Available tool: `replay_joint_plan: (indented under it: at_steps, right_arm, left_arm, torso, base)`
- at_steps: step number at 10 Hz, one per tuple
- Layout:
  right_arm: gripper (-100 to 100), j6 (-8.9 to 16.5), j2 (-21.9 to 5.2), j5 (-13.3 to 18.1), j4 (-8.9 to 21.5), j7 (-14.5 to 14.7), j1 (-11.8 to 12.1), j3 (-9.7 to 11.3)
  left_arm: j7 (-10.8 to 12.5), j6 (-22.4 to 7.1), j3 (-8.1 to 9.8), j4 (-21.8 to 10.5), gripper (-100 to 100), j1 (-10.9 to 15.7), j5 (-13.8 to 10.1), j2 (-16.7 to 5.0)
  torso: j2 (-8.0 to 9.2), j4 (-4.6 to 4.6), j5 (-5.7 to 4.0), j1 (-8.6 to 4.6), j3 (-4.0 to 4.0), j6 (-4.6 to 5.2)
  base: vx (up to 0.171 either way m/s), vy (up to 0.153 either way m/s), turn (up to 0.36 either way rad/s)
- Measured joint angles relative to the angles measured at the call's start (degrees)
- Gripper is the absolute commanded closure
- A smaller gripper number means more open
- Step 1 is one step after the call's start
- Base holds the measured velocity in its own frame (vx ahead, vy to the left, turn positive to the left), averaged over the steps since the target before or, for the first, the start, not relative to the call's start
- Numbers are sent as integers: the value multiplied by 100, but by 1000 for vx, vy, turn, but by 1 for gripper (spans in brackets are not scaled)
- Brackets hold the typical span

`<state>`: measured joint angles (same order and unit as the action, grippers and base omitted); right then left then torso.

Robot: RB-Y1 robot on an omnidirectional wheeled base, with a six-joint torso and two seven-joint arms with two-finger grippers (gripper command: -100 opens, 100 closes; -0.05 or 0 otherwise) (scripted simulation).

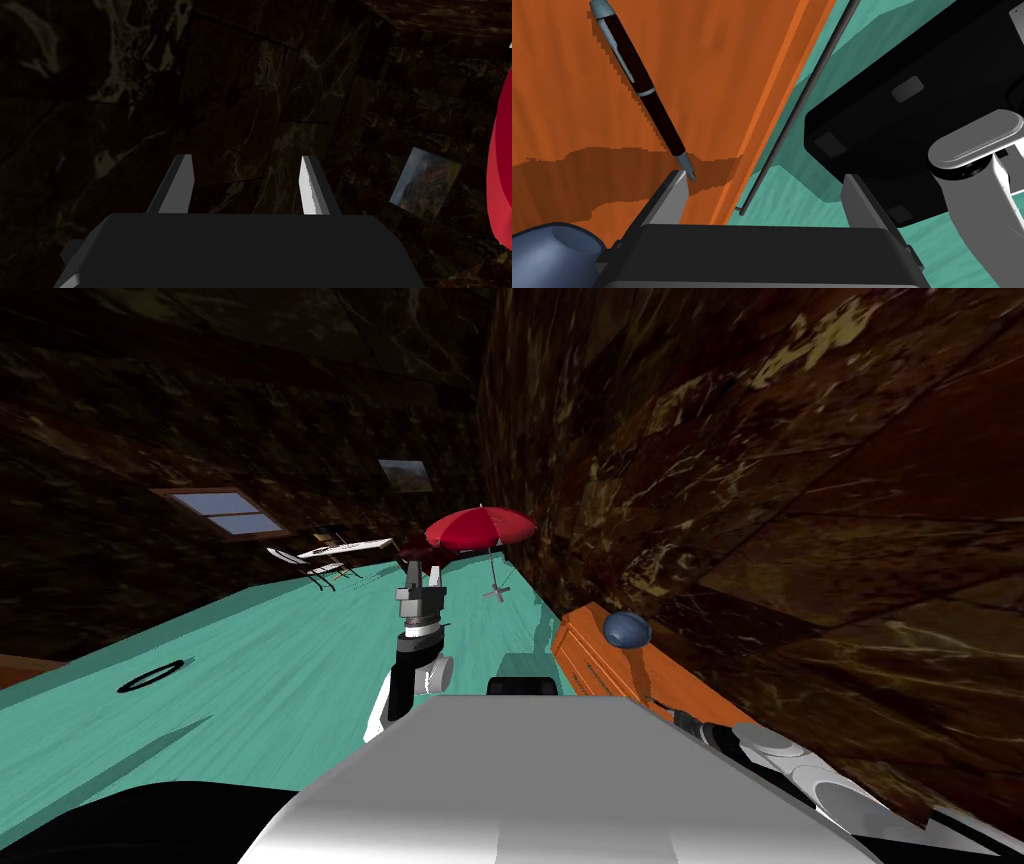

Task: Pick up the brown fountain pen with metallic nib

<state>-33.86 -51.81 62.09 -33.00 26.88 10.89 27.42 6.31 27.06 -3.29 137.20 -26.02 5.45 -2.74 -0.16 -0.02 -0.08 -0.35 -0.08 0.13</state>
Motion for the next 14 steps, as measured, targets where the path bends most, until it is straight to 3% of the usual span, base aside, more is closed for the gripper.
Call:
replay_joint_plan:
  at_steps: [1, 2, 3, 4, 6, 11, 12, 13, 14]
  right_arm:
    - [-100, 24, -88, 189, -86, -166, 43, 179]
    - [-100, 14, -97, 247, -29, -219, 32, 219]
    - [-100, -13, -78, 249, 46, -167, 21, 209]
    - [-100, -96, 16, 289, 336, -27, -83, 217]
    - [-100, -96, 27, 509, 308, -133, -27, 410]
    - [-100, -131, 226, 630, 559, -87, -130, 509]
    - [0, -140, 231, 628, 575, -66, -137, 506]
    - [-100, -139, 230, 629, 573, -69, -136, 507]
    - [-100, -117, 364, 588, 753, 40, -191, 480]
  left_arm:
    - [0, 0, 0, 0, 0, 0, 0, 0]
    - [0, 0, 1, 0, 0, -1, 0, 0]
    - [0, 0, 1, 0, 0, -1, 0, 0]
    - [0, 0, 0, 0, 0, 0, 0, 0]
    - [0, 0, 1, 0, 0, -1, 0, -1]
    - [0, 0, 1, 0, 0, -1, 0, 0]
    - [0, 0, 0, 0, 0, -1, 0, 0]
    - [0, 0, 0, 0, 0, -1, 0, 0]
    - [0, 0, 0, 0, 0, -1, 0, 0]
  torso:
    - [-7, -1, -1, -11, -4, -2]
    - [-6, -2, -3, -9, -4, 5]
    - [0, -1, 0, 5, 0, 8]
    - [-1, 0, 0, 4, -1, 1]
    - [-5, -1, -6, -24, -3, 3]
    - [-5, -2, -2, 0, -3, 7]
    - [0, -1, 2, 16, 0, 7]
    - [3, 0, 4, 22, 1, 7]
    - [3, 0, 2, 14, 1, 6]
  base:
    - [34, -84, 131]
    - [13, -39, -45]
    - [17, -48, 155]
    - [29, -98, 263]
    - [26, -125, 141]
    - [28, -79, 40]
    - [0, 0, 0]
    - [2, -36, 56]
    - [3, -51, 53]
